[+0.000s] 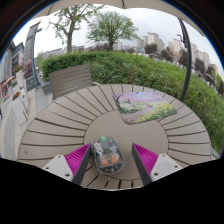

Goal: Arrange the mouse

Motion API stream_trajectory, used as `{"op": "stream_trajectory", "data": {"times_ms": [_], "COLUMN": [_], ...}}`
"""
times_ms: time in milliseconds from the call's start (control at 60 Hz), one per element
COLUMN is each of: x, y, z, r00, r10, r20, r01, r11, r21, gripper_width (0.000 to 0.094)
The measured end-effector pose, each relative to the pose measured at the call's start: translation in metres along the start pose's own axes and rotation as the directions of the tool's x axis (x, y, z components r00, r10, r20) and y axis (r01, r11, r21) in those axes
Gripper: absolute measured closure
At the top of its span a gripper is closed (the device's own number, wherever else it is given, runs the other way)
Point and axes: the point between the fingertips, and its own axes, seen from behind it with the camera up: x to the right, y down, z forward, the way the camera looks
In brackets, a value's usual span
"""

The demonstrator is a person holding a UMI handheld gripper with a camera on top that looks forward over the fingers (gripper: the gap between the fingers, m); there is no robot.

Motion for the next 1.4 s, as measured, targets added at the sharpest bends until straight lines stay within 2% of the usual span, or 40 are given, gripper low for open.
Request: {"op": "stream_trajectory", "data": {"times_ms": [250,317,367,417,517,650,783,850,900,1033,1167,1200,1233,1283,1333,1400], "x": [0.003,0.002,0.004,0.006,0.003,0.008,0.050,0.080,0.101,0.147,0.159,0.158,0.161,0.170,0.173,0.164], "y": [-0.004,-0.005,-0.006,-0.007,-0.018,-0.092,-0.188,-0.217,-0.222,-0.186,-0.144,-0.149,-0.148,-0.147,-0.154,-0.165], "z": [0.006,0.007,0.007,0.008,0.007,0.006,0.032,0.060,0.091,0.159,0.190,0.187,0.183,0.173,0.153,0.112], "r00": [1.000,1.000,1.000,0.999,0.999,1.000,0.999,0.999,0.997,0.993,0.996,0.996,0.995,0.990,0.987,0.988], "r10": [0.011,0.003,-0.006,-0.021,-0.035,-0.015,0.035,0.020,0.023,0.020,0.003,0.013,0.019,0.012,0.010,0.043], "r20": [-0.020,-0.016,-0.022,-0.038,-0.012,0.012,-0.007,-0.044,-0.070,-0.114,-0.094,-0.088,-0.100,-0.141,-0.160,-0.151], "r01": [-0.011,-0.003,0.006,0.021,0.034,0.015,-0.034,-0.014,-0.015,-0.018,-0.009,-0.017,-0.024,-0.024,-0.023,-0.055], "r11": [1.000,1.000,1.000,1.000,0.999,0.999,0.993,0.991,0.993,1.000,0.998,0.999,0.998,0.997,0.997,0.996], "r21": [-0.002,-0.005,-0.009,-0.022,-0.027,0.041,0.116,0.134,0.117,0.023,-0.065,-0.045,-0.053,-0.080,-0.080,-0.072], "gripper_width": [0.0173,0.0273,0.0475,0.0506,0.0555,0.0557,0.0557,0.0557,0.0550,0.0534,0.0473,0.0439,0.0356,0.0083,0.0116,0.0086]}}
